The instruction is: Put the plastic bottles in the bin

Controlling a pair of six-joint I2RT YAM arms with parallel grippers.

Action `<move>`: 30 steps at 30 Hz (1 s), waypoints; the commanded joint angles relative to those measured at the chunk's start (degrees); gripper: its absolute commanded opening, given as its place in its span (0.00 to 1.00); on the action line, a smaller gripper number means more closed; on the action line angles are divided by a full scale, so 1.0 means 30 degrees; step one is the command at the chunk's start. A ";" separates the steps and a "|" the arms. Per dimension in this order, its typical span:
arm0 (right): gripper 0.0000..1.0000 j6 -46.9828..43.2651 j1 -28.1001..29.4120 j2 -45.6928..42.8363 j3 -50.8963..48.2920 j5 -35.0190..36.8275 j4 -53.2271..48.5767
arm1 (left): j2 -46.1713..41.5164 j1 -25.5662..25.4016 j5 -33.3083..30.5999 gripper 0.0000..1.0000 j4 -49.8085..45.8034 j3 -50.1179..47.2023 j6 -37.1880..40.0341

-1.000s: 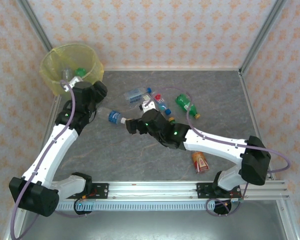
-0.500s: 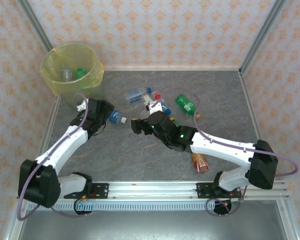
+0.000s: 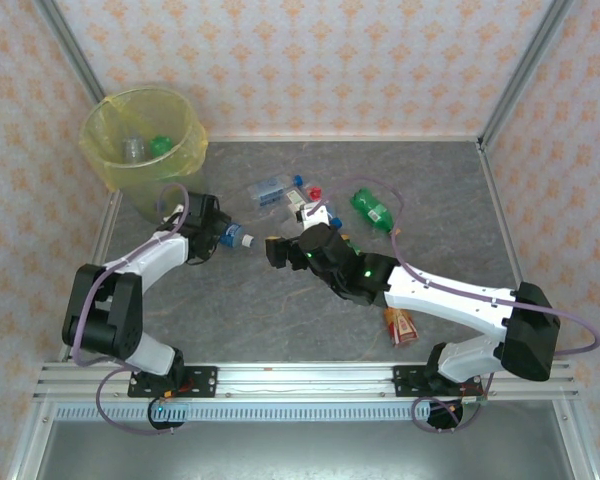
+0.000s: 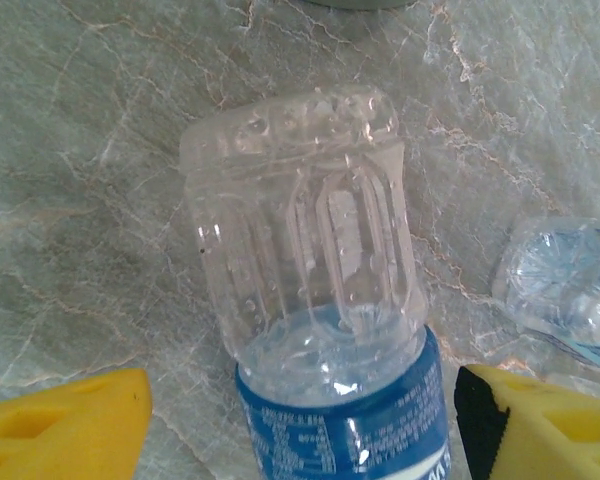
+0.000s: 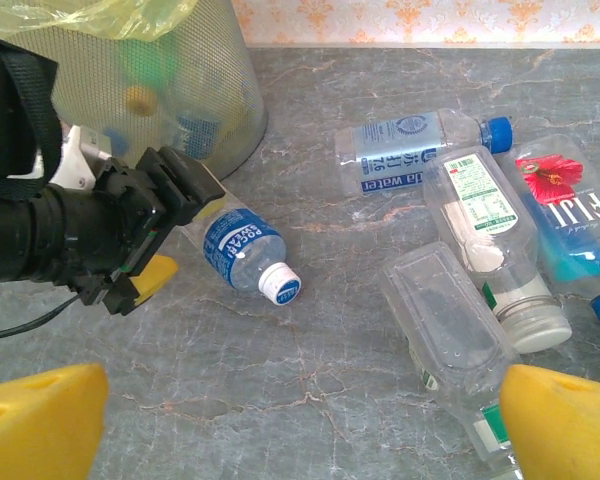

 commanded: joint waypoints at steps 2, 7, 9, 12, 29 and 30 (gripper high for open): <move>1.00 0.0159 0.0120 -0.0402 -0.0156 0.0671 0.0053 | 0.1108 0.0080 0.0076 0.81 0.0453 0.1145 0.0109; 1.00 0.0084 0.0125 -0.0291 -0.0092 0.0787 0.0014 | 0.2192 0.0117 -0.0130 0.81 0.0473 0.1942 0.0441; 1.00 0.0039 0.0124 -0.0241 -0.0063 0.0806 0.0022 | 0.2646 0.0122 -0.0222 0.81 0.0314 0.2265 0.0551; 1.00 -0.0042 0.0140 -0.0051 0.0072 0.0801 0.0012 | 0.3274 0.0099 -0.0249 0.81 0.0261 0.2513 0.0641; 1.00 -0.0201 0.0139 0.0175 0.0496 0.0834 -0.0302 | 0.3350 0.0098 -0.0277 0.60 0.0713 0.1815 0.1107; 1.00 -0.0229 0.0140 0.0187 0.0496 0.0796 -0.0274 | 0.3096 0.0072 -0.0283 0.58 0.0674 0.1712 0.1127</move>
